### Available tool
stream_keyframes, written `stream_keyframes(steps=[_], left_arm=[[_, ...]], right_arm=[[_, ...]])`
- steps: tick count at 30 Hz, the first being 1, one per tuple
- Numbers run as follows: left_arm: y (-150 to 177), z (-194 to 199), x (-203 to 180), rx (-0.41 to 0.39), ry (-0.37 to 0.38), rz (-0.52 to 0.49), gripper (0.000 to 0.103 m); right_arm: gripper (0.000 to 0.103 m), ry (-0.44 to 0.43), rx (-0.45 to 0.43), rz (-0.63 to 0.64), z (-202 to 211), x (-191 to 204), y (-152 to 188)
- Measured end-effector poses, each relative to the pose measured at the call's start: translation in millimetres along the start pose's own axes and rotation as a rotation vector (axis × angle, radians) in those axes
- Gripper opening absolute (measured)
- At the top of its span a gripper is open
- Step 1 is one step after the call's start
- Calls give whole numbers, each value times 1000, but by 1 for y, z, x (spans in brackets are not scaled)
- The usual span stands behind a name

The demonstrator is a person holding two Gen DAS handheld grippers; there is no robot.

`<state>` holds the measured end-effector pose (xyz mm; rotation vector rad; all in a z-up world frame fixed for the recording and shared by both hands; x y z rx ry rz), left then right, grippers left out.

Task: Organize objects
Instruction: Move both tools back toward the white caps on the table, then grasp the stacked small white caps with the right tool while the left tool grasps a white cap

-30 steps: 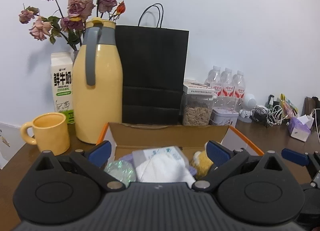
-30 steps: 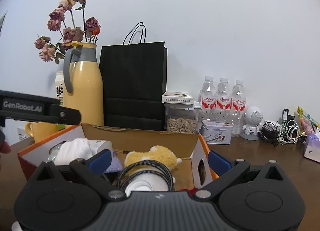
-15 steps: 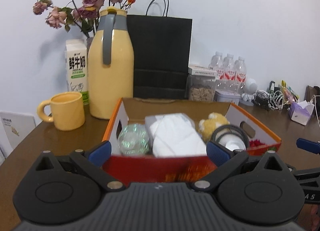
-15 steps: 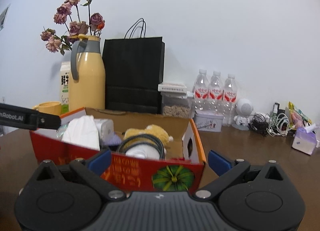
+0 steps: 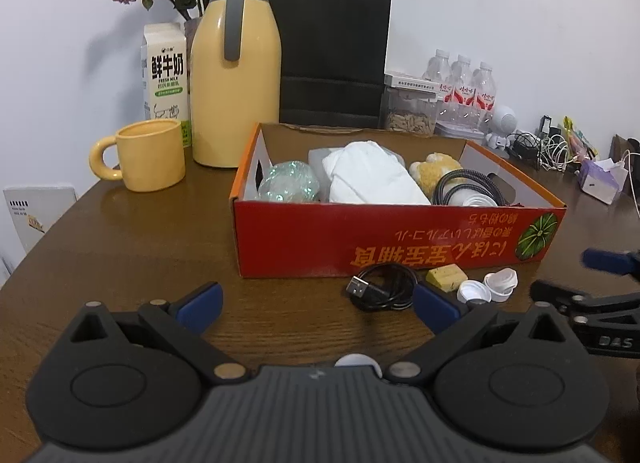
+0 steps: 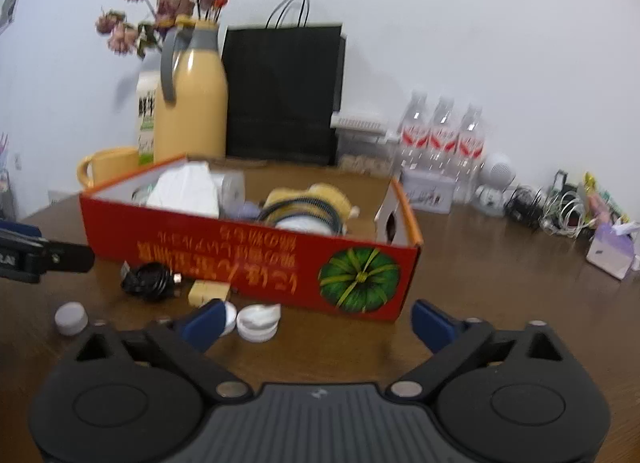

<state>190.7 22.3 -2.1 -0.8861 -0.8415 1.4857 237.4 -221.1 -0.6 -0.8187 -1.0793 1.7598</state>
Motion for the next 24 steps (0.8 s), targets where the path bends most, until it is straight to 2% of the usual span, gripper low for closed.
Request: stream_keyframes(steps=[3, 8, 11, 13, 15, 17, 24], left_arm=[[1, 1, 0, 6, 12, 4, 103], [1, 4, -1, 0, 30, -1, 103], [1, 5, -2, -1, 32, 0, 103], [1, 5, -2, -1, 32, -1, 103], [1, 5, -2, 0, 31, -1, 103], [1, 5, -2, 2, 29, -1, 103], [2, 3, -2, 8, 24, -3, 103]], right_arm=[[68, -29, 50, -10, -9, 2, 0], [59, -63, 47, -28, -21, 8, -5], [49, -84, 80, -22, -32, 13, -8], [46, -92, 92, -29, -36, 13, -9], [34, -102, 95, -31, -38, 13, -9], [26, -109, 93, -26, -37, 14, -10], [26, -111, 66, -13, -33, 15, -10]])
Point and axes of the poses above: each gripper's, at about its wrist camera, not at the fingertips, and z roughly against the way its jaws point, x to its left, y to its underside, the point moved 1 cm from there along -z, roughly the way its jaws point, and after that the axes turned 4 degrees about -x, right-handed, at the moved point
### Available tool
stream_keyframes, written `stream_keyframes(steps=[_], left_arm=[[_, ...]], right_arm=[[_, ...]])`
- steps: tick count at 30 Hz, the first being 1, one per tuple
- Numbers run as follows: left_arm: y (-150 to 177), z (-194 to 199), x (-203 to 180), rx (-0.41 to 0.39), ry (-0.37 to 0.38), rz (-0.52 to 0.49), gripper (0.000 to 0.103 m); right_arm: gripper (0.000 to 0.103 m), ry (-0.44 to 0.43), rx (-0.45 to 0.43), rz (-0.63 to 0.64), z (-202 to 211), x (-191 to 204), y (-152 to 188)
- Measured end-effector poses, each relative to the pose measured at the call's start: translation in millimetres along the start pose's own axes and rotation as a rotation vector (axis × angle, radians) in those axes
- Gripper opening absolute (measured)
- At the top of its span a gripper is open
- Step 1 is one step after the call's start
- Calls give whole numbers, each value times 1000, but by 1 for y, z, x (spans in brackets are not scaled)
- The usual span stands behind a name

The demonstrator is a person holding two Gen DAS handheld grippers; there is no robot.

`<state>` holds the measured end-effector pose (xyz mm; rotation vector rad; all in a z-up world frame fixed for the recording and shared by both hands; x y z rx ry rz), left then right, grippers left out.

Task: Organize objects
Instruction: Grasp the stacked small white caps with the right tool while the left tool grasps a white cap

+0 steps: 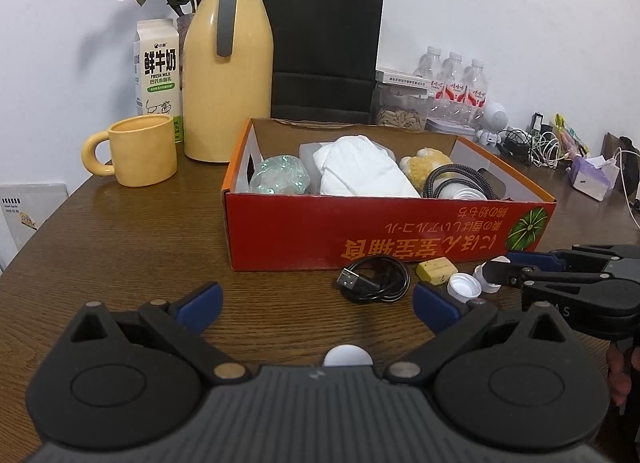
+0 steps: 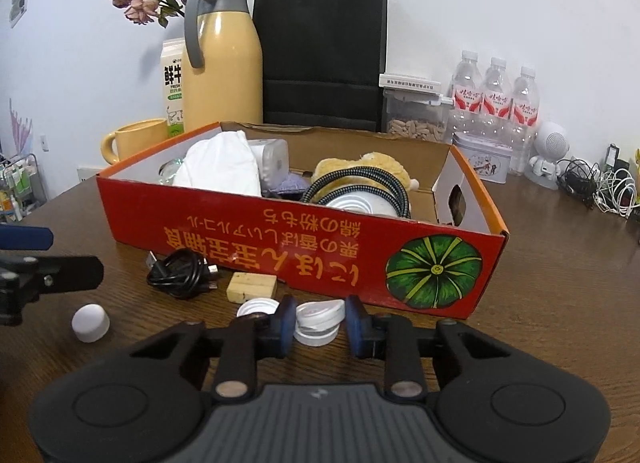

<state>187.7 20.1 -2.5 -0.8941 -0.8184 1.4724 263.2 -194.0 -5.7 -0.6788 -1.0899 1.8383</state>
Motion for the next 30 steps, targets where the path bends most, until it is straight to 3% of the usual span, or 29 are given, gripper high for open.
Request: stream_keyframes(steps=[11, 30], left_arm=[[3, -8, 1, 27, -11, 1, 103], [28, 1, -15, 116, -57, -58, 103]], right_arm=[[26, 93, -199, 23, 41, 3, 5], [26, 71, -236, 30, 63, 9, 13]])
Point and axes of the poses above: each gripper's, at about its wrist camera, not at the fingertips, and z roughly against the way its jaws point, x to its left, y to its underside, the point moved 1 cm from there along -z, roughly the way its jaws point, and after that the axes turned 4 degrees about -x, right-handed, at the moved point
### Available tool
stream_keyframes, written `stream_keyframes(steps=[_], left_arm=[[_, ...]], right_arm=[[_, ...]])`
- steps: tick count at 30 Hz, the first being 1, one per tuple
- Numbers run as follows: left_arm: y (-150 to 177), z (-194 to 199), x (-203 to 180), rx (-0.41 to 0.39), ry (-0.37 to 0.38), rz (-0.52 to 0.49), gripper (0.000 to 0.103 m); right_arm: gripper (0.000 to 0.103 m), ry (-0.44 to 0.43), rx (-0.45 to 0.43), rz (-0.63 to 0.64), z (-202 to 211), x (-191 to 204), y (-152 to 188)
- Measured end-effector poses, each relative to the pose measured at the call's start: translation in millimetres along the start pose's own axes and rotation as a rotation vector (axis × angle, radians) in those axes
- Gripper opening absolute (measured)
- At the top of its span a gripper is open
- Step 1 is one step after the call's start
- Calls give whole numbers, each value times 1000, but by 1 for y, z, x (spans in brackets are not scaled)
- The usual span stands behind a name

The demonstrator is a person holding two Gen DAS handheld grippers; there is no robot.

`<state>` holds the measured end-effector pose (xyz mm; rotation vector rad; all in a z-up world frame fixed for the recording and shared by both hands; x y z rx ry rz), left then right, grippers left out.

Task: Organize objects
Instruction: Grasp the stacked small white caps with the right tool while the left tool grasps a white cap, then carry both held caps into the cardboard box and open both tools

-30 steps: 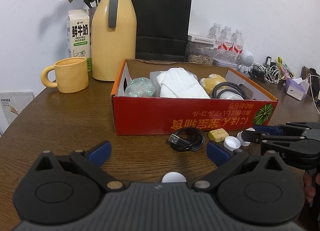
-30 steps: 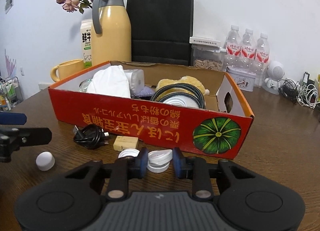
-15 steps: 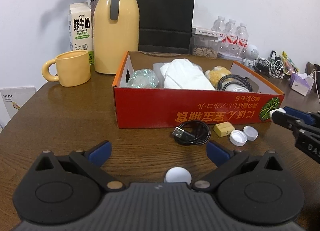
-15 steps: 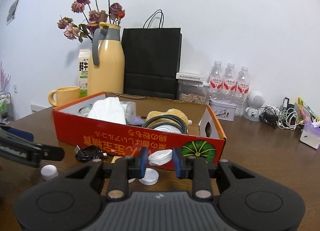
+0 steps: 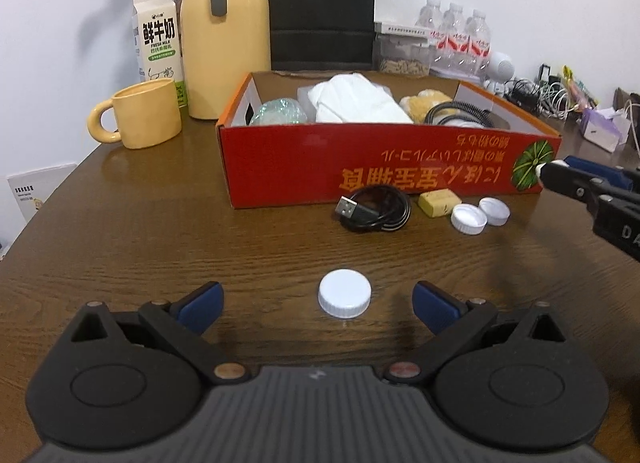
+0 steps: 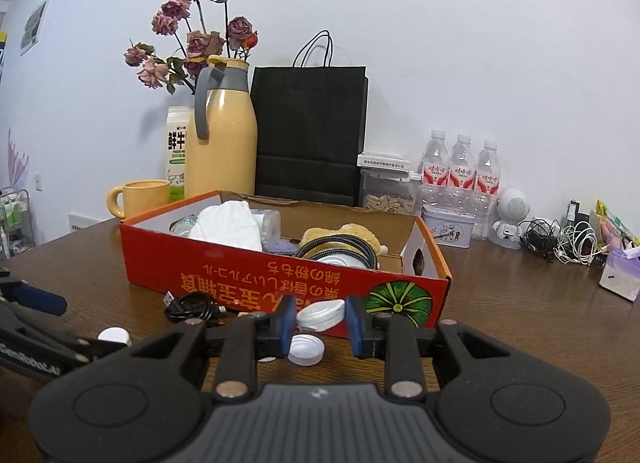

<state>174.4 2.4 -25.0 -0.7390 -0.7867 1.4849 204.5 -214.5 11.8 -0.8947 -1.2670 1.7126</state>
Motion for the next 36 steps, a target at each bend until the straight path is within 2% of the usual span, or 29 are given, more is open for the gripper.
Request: stream_keyframes(steps=[7, 12, 15, 17, 19, 28, 29, 30, 32, 36], left_arm=[[0, -7, -3, 20, -21, 0, 103], [-2, -10, -7, 23, -21, -2, 95], [-2, -8, -10, 7, -8, -7, 73], [-3, -5, -11, -7, 4, -10, 41], [-4, -4, -12, -12, 10, -10, 30], [-3, -2, -12, -23, 26, -7, 29], [-3, -2, -12, -25, 26, -3, 29], [-3, -2, -11, -26, 25, 1, 29], [-3, -3, -9, -24, 26, 10, 29], [-3, -3, -9, -26, 28, 13, 29]], right_arm=[[26, -4, -7, 5, 2, 2, 0], [26, -7, -9, 8, 3, 3, 0], [26, -7, -10, 8, 3, 3, 1], [26, -7, -9, 8, 3, 3, 1], [26, -7, -9, 8, 3, 3, 1], [26, -11, 6, 0, 2, 2, 1], [32, -21, 27, -6, 0, 1, 2], [43, -44, 66, -20, -3, -1, 3], [52, -87, 133, -48, -6, -5, 6], [54, -116, 226, -59, -10, -6, 13]])
Point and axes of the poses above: each gripper's, at about its wrist camera, not at the fingertips, and z roughly against the way its jaws point, x to its left, y to its underside, the point moved 1 cm from there along -z, roughly the way its jaws point, and after that the axes turned 4 degrees about -x, right-handed, at the moved point
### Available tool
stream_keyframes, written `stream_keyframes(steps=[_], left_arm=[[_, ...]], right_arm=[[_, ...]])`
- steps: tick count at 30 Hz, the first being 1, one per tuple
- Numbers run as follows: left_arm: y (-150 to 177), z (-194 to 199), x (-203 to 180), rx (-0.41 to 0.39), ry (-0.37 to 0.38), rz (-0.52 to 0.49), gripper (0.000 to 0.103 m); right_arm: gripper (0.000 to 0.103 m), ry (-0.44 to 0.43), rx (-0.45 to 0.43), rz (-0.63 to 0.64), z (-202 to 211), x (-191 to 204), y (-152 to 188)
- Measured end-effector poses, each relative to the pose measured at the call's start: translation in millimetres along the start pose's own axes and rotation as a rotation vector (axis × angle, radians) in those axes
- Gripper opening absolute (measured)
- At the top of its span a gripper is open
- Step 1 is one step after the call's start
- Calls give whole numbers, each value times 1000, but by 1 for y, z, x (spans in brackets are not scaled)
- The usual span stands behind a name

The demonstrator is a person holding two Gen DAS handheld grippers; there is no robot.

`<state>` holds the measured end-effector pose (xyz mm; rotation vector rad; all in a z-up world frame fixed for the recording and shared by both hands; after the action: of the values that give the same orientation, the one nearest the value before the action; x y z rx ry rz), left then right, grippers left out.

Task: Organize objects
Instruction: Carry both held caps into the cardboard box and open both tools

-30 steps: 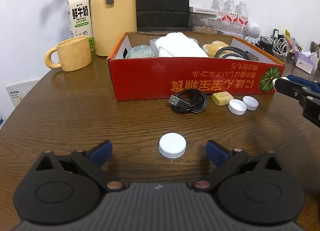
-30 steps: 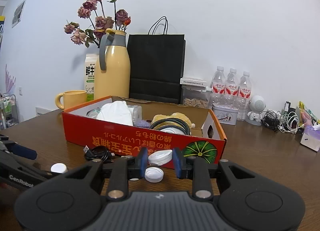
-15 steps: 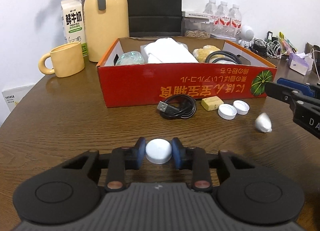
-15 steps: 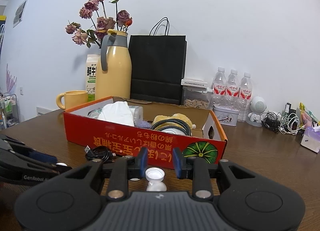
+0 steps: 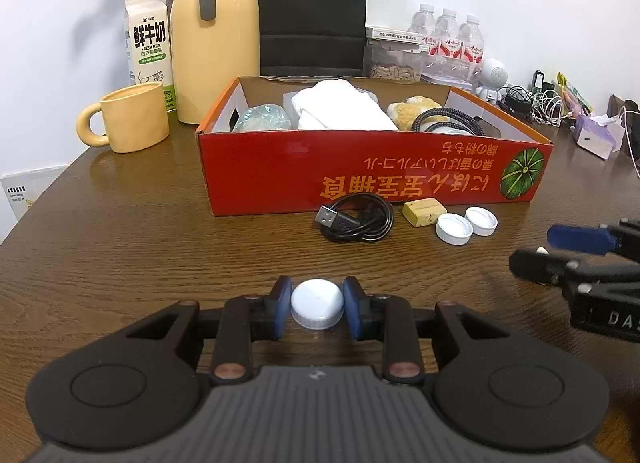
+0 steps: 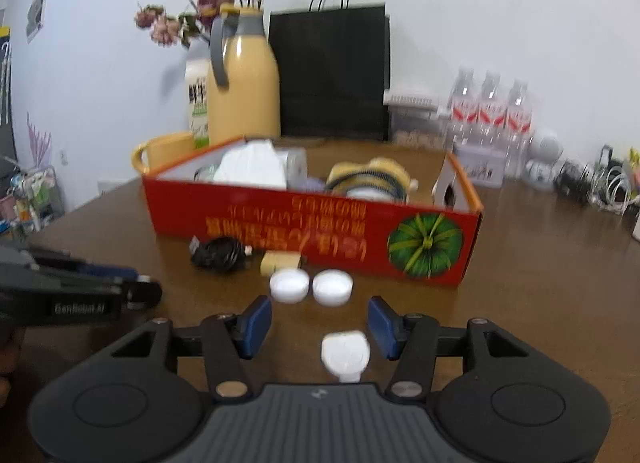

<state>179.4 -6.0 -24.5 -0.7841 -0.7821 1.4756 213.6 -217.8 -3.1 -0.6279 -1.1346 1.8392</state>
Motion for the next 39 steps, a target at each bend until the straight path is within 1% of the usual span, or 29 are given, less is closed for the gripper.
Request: stream_keyframes(steps=[2, 4, 5, 6, 9, 14, 15, 19, 21, 25, 29, 32, 35, 39], left_arm=[[0, 0, 0, -1, 2, 2, 29], [0, 0, 1, -1, 3, 4, 29], [0, 0, 1, -2, 4, 6, 29], [0, 1, 1, -4, 5, 6, 29], [-1, 3, 1, -14, 8, 9, 29], [-16, 14, 2, -79, 18, 19, 29], [-22, 15, 2, -99, 21, 17, 29], [-56, 19, -3, -192, 27, 3, 29], [-75, 17, -6, -236, 25, 2, 29], [-105, 2, -10, -287, 16, 24, 29], [-127, -24, -11, -297, 10, 53, 29], [-136, -43, -8, -293, 20, 72, 29], [-141, -63, -7, -284, 26, 63, 29], [-142, -85, -6, -259, 31, 48, 29]], right_arm=[[54, 27, 36, -14, -5, -2, 2], [52, 48, 77, -44, -11, -7, 4], [40, 55, 94, -53, -13, -9, 4], [26, 61, 87, -56, -12, -9, 5], [26, 48, 68, -44, -9, -8, 5], [26, 54, -61, -16, 5, -5, -5], [26, 56, -91, -16, 8, -5, -10], [26, 77, -165, -14, 8, -7, -38], [26, 91, -203, -14, 2, -8, -54], [26, 109, -255, -23, -17, -8, -82], [26, 140, -296, -44, -46, -17, -101], [26, 151, -317, -85, -69, -28, -105], [26, 149, -291, -100, -87, -37, -100], [26, 158, -256, -108, -98, -46, -93]])
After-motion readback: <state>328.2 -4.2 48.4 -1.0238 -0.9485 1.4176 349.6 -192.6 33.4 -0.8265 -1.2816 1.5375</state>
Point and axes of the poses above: each gripper's, at about its wrist camera, not at the fingertips, and z roughly against the way its jaws point, x to its left, y to its underside, the point moved 1 cm from there along -z, roughly the way its jaws point, and after that the axes turned 4 degrees about -x, right-handed, at the moved point
